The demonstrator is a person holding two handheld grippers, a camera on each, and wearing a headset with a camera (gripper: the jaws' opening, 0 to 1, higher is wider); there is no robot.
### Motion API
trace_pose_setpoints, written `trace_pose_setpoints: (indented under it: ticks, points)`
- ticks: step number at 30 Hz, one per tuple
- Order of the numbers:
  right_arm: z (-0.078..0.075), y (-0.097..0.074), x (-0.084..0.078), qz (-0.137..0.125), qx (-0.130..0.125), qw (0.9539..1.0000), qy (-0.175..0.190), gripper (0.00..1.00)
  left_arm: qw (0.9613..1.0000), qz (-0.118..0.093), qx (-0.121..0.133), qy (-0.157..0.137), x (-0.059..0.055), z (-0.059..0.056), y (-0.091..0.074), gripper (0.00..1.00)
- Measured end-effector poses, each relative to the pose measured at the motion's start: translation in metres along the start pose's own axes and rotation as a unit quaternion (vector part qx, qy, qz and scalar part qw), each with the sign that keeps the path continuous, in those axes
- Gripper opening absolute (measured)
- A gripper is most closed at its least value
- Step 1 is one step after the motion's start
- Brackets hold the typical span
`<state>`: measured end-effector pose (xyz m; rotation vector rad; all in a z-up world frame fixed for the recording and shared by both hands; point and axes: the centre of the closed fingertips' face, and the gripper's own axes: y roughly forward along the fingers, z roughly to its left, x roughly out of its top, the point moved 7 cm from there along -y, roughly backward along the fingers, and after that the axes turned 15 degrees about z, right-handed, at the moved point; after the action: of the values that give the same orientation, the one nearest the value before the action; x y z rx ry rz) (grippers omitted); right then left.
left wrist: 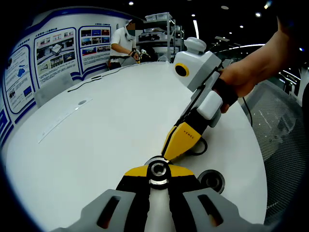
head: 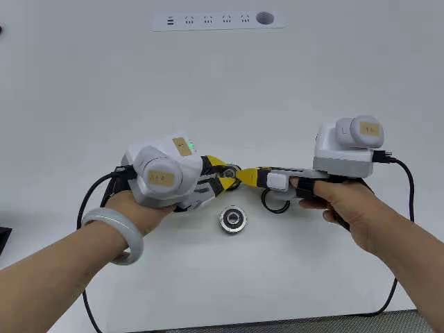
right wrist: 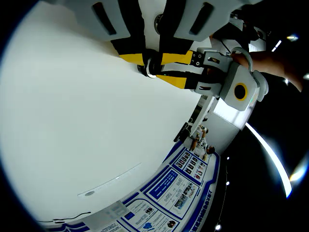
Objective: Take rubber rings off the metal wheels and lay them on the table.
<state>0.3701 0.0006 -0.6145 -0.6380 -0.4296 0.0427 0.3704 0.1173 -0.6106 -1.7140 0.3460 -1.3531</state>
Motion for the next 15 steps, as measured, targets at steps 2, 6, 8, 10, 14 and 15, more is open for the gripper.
trace_pose_setpoints:
  ticks: [2, 6, 8, 10, 14, 15]
  points:
    - [-0.0007, 0.0004, 0.0001, 0.001, -0.002, 1.0000, 0.000, 0.11, 1.0000, 0.000, 0.000, 0.000, 0.0001, 0.0000, 0.0000, 0.13]
    - [-0.0026, 0.0008, 0.0004, 0.004, -0.011, 0.9999, -0.002, 0.08, 1.0000, 0.000, 0.000, 0.000, 0.0000, 0.0001, -0.0001, 0.13]
    - [-0.0034, 0.0011, 0.0003, 0.005, -0.014, 0.9999, -0.005, 0.06, 1.0000, 0.000, -0.001, 0.000, -0.0001, -0.0001, -0.0002, 0.13]
    - [-0.0042, 0.0014, 0.0001, 0.006, -0.017, 0.9998, -0.005, 0.05, 1.0000, 0.000, -0.001, 0.000, -0.0004, -0.0006, -0.0004, 0.13]
    - [-0.0048, 0.0020, 0.0000, 0.009, -0.020, 0.9997, -0.006, 0.03, 1.0000, 0.000, -0.001, 0.000, -0.0007, -0.0011, -0.0006, 0.13]
    - [-0.0047, 0.0021, 0.0001, 0.009, -0.020, 0.9997, -0.007, 0.03, 1.0000, -0.001, -0.001, 0.000, -0.0007, -0.0010, -0.0005, 0.13]
